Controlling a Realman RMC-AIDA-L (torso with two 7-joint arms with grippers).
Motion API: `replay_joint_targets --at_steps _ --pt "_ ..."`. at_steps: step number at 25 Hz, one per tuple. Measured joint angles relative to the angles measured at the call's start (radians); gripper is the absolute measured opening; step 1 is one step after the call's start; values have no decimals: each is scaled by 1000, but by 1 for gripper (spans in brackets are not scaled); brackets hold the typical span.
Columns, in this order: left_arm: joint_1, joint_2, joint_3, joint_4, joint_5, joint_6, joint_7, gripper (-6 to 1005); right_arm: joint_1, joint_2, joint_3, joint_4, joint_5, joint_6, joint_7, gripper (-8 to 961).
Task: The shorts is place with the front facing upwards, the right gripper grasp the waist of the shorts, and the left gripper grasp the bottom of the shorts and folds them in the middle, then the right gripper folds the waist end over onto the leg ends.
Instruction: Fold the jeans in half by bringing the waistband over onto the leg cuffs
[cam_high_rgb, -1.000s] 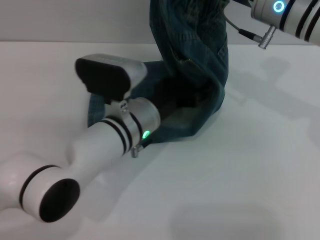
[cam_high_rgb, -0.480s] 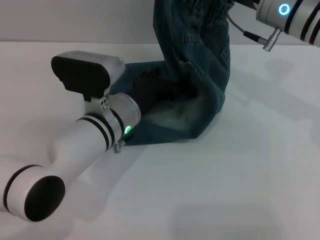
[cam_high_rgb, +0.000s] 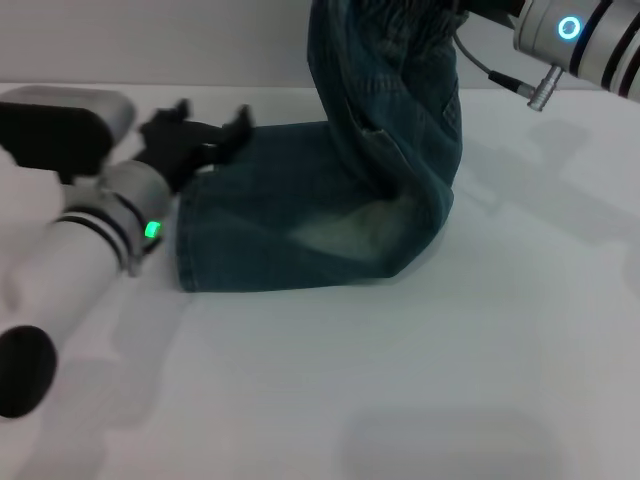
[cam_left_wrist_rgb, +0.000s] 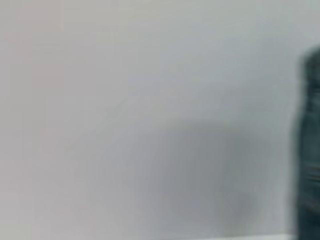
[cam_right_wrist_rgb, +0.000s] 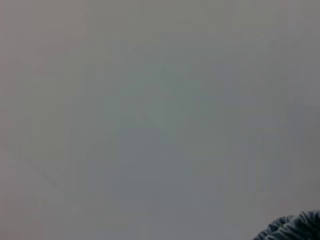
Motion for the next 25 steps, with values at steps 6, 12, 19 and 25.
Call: replay_joint_targets --at_steps 6,12,19,25 --pt "16 2 -107 100 0 103 21 809 -1 0 -5 -16 0 0 -7 51" --pt "60 1 -124 91 -1 151 16 809 -8 1 -5 -31 0 4 -17 51" --pt "79 2 -138 119 -7 192 13 809 -1 1 -5 -50 0 4 -17 51" --pt "118 2 -195 120 -8 209 12 809 13 0 -16 -62 0 2 -17 51"
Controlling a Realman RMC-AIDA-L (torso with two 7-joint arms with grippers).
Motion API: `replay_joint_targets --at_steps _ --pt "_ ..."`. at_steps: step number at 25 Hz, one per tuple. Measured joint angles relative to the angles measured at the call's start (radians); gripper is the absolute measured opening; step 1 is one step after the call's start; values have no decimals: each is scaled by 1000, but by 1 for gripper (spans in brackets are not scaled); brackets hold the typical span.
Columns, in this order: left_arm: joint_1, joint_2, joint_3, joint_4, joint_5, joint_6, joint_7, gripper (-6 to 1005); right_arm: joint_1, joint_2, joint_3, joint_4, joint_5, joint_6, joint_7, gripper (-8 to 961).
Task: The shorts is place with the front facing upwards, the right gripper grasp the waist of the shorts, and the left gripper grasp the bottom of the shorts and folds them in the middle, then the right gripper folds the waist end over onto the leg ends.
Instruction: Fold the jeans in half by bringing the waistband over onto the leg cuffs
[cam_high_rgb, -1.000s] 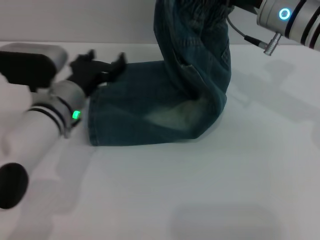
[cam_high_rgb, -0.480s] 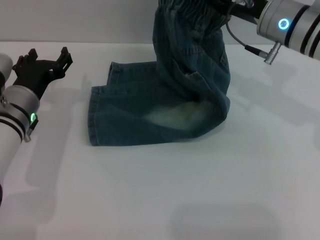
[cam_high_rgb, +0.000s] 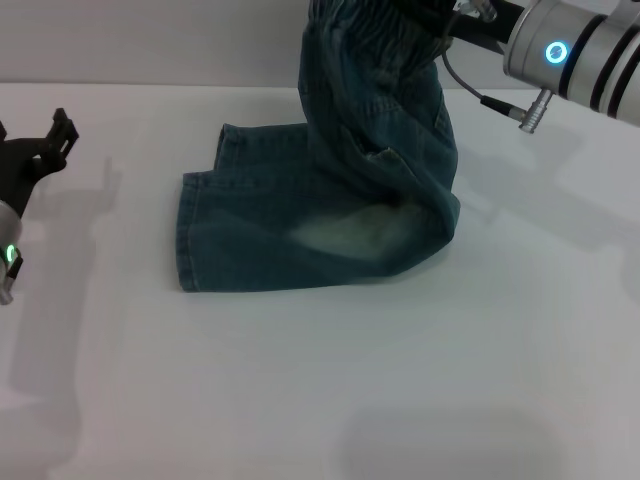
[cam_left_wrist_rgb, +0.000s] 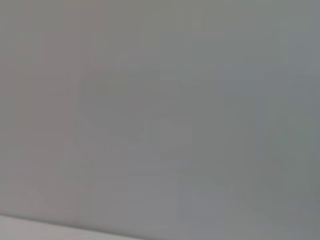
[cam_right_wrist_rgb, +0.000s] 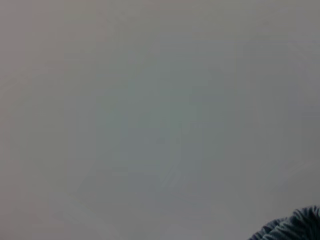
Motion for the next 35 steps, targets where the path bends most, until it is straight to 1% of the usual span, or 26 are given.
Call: replay_joint_targets --at_steps 8,16,17,21,30,35 --pt "1 0 -10 4 0 2 -1 809 34 0 -33 -13 0 5 8 52" --pt "-11 -2 -11 13 0 3 -2 809 82 2 -145 -21 44 -2 16 52" --pt "-12 -2 -11 13 0 3 -2 809 82 2 -145 -21 44 -2 16 52" --pt "-17 -3 -8 13 0 3 -3 809 93 3 -201 -33 79 -8 20 52" --pt "-27 -4 -4 9 0 19 -18 809 116 3 -234 -58 81 -39 35 49" --pt "-40 -5 16 11 4 28 -52 809 126 3 -247 -68 86 -28 59 46"
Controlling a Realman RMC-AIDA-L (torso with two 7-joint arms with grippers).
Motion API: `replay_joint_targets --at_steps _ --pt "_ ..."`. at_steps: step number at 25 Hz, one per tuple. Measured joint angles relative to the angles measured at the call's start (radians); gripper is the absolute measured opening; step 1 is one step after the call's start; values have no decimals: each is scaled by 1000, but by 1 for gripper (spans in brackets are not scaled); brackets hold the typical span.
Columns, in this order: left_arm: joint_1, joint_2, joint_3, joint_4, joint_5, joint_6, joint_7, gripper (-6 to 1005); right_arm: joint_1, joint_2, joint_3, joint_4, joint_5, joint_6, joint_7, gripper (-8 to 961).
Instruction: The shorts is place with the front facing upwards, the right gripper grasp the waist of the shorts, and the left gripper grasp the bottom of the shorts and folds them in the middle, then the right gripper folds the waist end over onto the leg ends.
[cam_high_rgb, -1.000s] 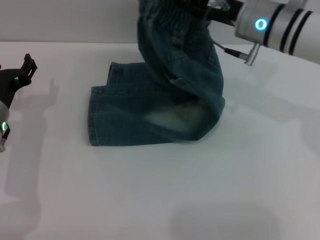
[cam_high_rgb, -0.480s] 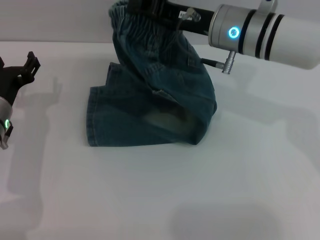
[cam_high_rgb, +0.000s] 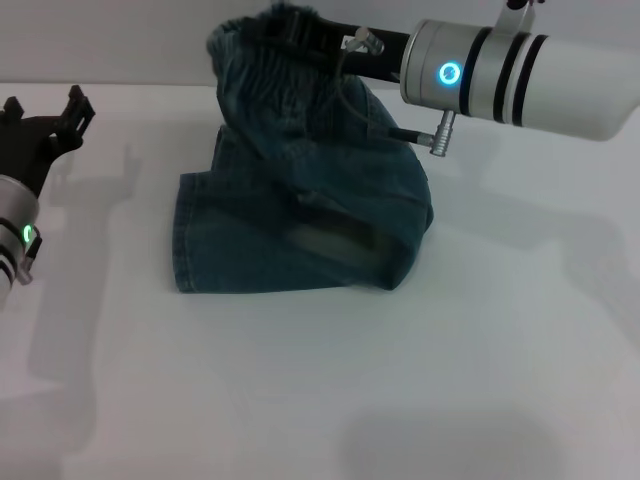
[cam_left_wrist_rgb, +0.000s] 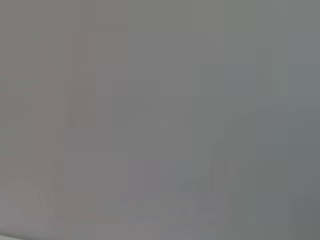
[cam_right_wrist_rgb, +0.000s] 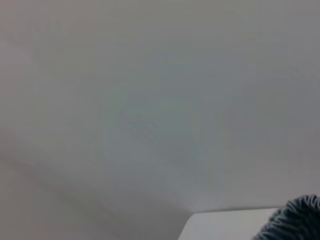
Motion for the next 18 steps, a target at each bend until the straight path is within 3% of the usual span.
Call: replay_joint_targets --at_steps 11,18 --pt "-19 -1 53 1 4 52 -29 809 10 -4 -14 -41 -8 4 15 277" --pt "-25 3 62 9 5 59 -28 809 -80 -7 30 -15 -18 -81 -179 519"
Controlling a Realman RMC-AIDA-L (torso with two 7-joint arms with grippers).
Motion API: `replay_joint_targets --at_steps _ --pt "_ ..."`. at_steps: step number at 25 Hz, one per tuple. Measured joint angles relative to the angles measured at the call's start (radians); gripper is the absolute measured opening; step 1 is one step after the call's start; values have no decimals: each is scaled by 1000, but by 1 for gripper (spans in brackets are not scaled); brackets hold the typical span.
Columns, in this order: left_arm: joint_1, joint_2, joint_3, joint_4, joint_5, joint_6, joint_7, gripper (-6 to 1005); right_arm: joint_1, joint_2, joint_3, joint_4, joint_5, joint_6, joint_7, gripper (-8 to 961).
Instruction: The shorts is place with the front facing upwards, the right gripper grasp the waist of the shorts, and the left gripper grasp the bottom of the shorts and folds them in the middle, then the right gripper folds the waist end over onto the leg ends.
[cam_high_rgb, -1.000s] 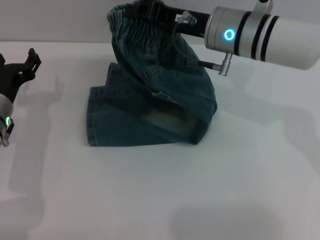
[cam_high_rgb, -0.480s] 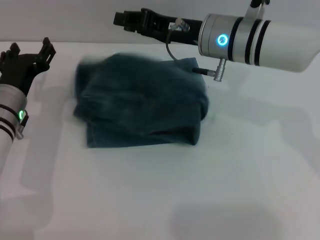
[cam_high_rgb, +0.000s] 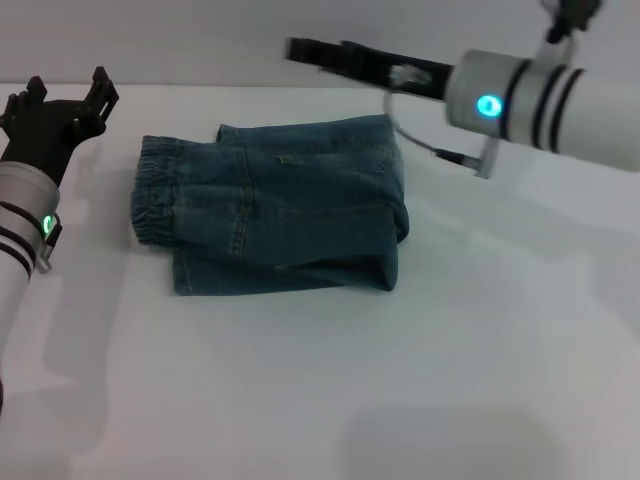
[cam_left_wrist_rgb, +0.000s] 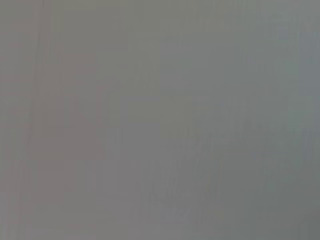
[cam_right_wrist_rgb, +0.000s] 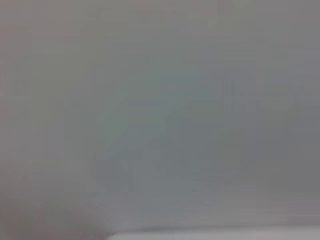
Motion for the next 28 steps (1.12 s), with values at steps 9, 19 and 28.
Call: replay_joint_targets --at_steps 9,19,28 --pt "-1 -1 61 43 0 79 -1 809 -226 14 -174 344 -141 -935 -229 598" --pt "-6 -3 83 58 -1 81 -3 809 -129 15 -778 193 -430 -1911 -33 583" --pt "-25 -2 83 95 -1 101 -3 809 -259 13 -940 -19 -912 -1885 976 559"
